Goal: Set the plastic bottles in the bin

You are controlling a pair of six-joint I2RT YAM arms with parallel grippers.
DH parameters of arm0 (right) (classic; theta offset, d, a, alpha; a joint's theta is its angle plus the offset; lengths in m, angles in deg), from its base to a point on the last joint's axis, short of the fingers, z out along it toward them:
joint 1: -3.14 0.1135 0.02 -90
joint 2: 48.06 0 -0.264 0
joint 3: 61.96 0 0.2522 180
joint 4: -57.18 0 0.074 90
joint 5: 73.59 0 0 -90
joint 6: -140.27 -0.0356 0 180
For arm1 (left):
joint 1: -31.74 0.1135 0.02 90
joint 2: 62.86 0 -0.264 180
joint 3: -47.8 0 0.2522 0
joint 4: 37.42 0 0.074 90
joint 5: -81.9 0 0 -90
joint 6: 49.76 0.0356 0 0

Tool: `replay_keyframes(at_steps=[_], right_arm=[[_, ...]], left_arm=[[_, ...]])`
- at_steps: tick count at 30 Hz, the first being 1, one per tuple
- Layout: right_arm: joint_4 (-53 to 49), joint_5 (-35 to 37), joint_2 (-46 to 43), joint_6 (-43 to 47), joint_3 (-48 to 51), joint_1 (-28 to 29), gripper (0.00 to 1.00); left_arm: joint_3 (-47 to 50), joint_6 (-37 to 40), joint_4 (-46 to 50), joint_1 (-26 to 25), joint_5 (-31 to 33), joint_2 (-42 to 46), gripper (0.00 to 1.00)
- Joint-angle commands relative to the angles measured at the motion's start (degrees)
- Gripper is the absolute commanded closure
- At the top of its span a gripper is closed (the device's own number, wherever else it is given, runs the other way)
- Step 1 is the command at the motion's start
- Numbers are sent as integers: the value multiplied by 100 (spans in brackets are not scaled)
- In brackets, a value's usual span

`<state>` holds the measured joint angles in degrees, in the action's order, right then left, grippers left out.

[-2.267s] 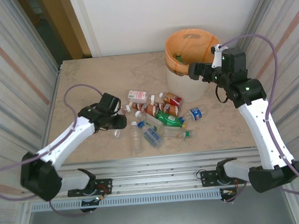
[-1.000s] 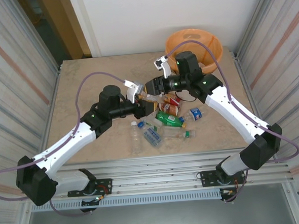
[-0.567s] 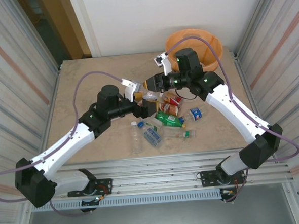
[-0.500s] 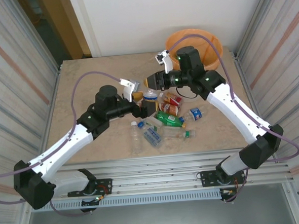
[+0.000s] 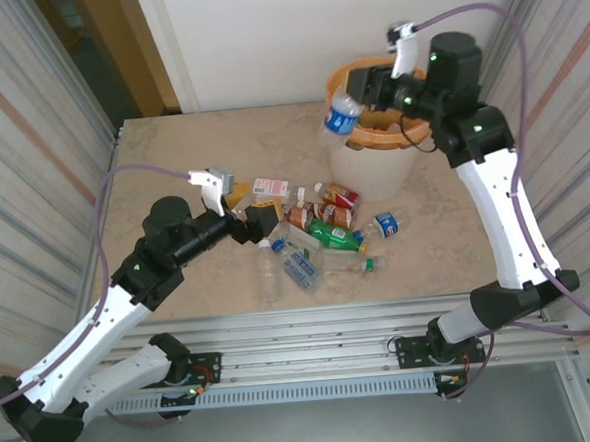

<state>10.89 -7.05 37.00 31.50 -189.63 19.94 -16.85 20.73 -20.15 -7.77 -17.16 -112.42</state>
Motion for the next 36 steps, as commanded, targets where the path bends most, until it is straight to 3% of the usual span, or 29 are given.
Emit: replay_keyframes(at_steps=[1, 11, 18, 21, 27, 36], right_arm=[[-221, 470, 399, 219, -615, -343, 100], [-1130, 941, 2423, 416, -2628, -1090, 100], [-1355, 1094, 2936, 638, -2434, -1099, 97], [-1311, 1155, 2964, 724, -2108, -1083, 90], [-1249, 1206, 2957, 820, -1568, -997, 68], [-1307, 1334, 3006, 834, -1506, -949, 40]], left_arm=[[131, -70, 345, -31, 594, 174, 1], [229, -345, 997, -31, 1039, 212, 1], [247, -640, 1565, -31, 1370, 115, 1], [251, -826, 1959, -31, 1534, 62, 1], [415, -1344, 2499, -71, 1583, -68, 1], [454, -1970, 3156, -937, 2361, -538, 1]])
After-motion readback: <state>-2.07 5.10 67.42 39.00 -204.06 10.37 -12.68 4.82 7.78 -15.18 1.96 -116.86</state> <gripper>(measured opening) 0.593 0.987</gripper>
